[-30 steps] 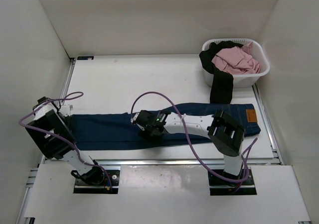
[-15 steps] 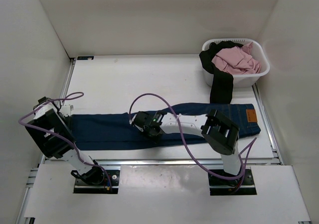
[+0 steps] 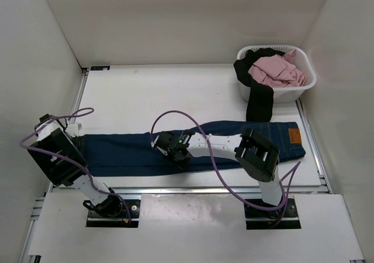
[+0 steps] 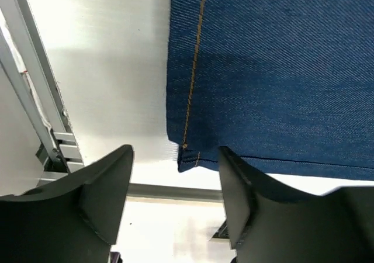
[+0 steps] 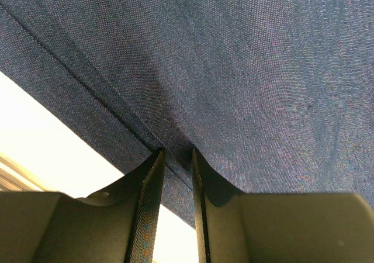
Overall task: Fold and stack the trousers
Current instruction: Fold the trousers
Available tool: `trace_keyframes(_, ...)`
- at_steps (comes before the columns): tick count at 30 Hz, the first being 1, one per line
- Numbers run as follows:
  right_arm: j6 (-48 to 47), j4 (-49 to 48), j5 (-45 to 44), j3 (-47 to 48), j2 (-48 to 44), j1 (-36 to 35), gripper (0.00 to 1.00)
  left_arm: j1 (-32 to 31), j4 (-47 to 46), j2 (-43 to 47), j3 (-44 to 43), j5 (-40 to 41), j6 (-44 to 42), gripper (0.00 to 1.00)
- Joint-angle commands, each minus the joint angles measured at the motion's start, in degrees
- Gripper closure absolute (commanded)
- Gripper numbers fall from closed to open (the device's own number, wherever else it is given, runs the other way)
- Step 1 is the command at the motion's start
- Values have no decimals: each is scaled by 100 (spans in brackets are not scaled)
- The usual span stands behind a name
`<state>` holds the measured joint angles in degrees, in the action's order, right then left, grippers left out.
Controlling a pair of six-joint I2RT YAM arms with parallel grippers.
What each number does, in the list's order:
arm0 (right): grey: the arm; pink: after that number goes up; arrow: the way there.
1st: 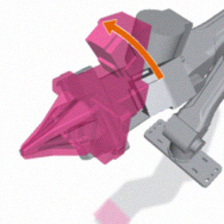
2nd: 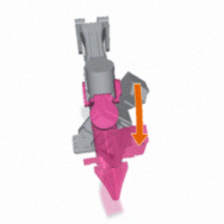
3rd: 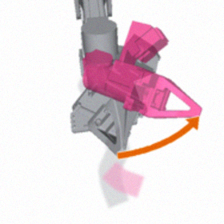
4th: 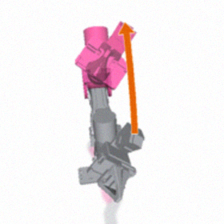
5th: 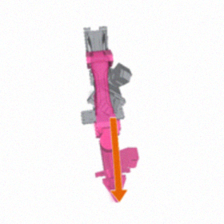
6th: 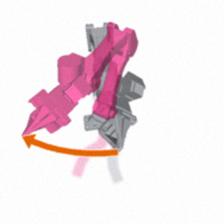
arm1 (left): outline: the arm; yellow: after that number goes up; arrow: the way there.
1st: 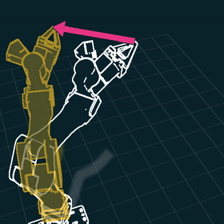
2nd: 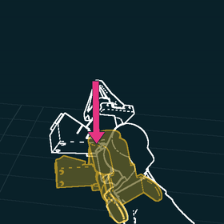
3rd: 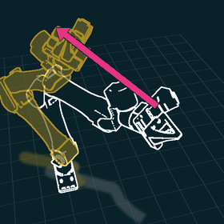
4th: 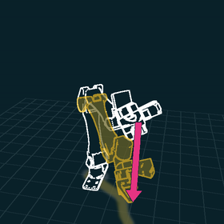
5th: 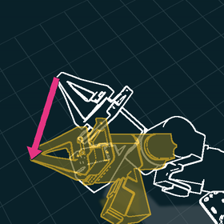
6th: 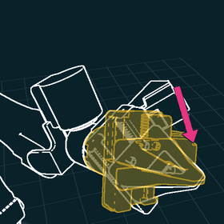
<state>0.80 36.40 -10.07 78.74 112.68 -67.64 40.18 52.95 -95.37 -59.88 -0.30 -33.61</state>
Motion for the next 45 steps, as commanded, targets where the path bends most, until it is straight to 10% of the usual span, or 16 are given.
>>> trace_keyframes(1,-80,95,66,203,-1,-74,69,121,23,-200,-182,-348,-6,31)
trace_keyframes(7,-27,95,5,203,-1,-74,71,121,75,-789,-182,-559,-6,44)
trace_keyframes(13,-27,95,-48,150,-1,-74,71,121,75,-677,-296,-348,-6,84)
trace_keyframes(22,-27,95,-48,150,-1,-74,71,121,128,71,-350,-348,-129,57)
trace_keyframes(31,87,95,-48,46,-1,-74,71,121,128,71,-244,-533,-129,72)
trace_keyframes(39,87,95,-48,45,-1,-74,69,121,67,27,-314,-357,-6,44)
trace_keyframes(45,140,95,-48,45,-1,-74,72,121,14,-183,-314,-357,-6,42)
